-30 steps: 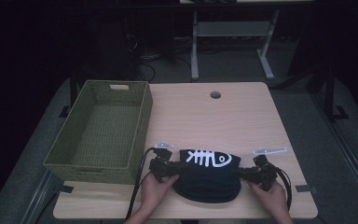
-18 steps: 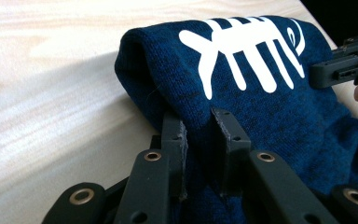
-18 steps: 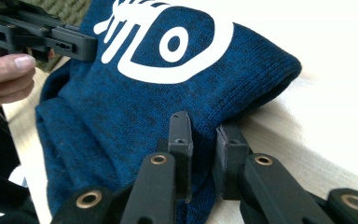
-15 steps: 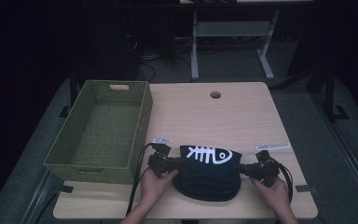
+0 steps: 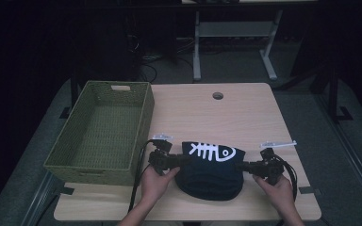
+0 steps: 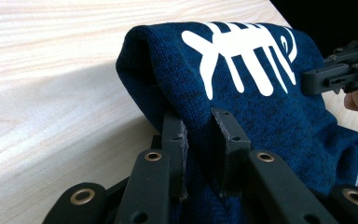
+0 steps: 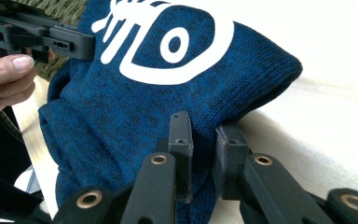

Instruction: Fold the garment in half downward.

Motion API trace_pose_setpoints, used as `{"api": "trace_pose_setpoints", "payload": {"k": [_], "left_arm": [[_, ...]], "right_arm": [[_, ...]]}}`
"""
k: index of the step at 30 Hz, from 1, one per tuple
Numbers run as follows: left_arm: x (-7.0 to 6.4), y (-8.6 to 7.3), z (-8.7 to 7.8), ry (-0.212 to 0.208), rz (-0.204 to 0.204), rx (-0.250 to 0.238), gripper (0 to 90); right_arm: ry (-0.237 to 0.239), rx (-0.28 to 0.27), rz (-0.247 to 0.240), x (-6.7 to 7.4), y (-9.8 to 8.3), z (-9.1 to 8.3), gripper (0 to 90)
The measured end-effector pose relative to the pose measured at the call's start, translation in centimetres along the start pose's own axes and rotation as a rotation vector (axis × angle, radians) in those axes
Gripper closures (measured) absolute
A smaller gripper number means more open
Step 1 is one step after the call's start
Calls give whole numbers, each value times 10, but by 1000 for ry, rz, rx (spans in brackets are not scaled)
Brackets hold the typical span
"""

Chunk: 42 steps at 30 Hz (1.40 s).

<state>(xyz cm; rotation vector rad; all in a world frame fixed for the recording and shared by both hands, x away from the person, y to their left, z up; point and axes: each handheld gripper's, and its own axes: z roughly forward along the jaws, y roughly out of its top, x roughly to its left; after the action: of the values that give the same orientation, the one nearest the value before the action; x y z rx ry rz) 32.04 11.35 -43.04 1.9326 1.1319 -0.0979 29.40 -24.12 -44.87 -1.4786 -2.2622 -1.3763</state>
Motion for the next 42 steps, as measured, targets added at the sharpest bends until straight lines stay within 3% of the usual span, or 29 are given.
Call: {"api": "trace_pose_setpoints", "payload": {"k": [10,24,42], "left_arm": [[1,4,-7,11,3,-7,768],[-13,20,-25,16,38,-22,769],[-7,42,-55,17,31,-29,771]], "right_arm": [[0,-2,-14,6,9,1,795],[0,-8,-27,12,22,-6,796],[20,-14,-52,33,55,-7,797]]}}
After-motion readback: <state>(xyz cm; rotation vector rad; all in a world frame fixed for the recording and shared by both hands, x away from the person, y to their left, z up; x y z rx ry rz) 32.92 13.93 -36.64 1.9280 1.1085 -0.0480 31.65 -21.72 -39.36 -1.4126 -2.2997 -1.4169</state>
